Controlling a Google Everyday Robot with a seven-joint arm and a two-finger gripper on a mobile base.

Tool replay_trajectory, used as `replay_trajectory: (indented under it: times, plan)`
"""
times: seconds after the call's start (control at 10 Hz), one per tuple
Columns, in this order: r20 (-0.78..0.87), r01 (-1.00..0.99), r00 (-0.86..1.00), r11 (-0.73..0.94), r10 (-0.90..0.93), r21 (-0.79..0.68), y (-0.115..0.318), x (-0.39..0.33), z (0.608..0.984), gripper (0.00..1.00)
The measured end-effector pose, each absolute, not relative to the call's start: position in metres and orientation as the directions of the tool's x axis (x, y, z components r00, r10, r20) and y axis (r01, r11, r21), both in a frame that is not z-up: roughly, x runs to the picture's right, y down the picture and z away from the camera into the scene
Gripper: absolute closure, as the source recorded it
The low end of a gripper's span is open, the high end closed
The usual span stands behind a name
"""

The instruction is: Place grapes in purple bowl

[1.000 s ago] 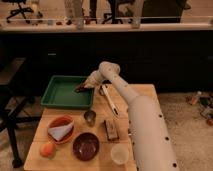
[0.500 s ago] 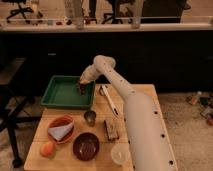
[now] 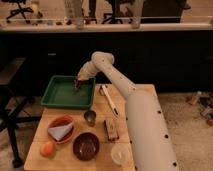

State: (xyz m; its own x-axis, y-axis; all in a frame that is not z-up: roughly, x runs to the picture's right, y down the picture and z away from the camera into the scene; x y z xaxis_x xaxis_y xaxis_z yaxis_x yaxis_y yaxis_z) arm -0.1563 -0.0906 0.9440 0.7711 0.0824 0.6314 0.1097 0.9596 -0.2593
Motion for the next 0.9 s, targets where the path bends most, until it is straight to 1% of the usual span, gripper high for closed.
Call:
replay_trajectory:
  times: [0.5, 0.9]
  plan:
    - [0.655, 0.135, 0.755, 0.972, 0.024, -0.192, -0.106, -0.149, 0.896, 1.00]
    - [0.652, 0.225, 0.757, 0.952, -0.036, -0.209, -0.093, -0.139, 0.854, 1.00]
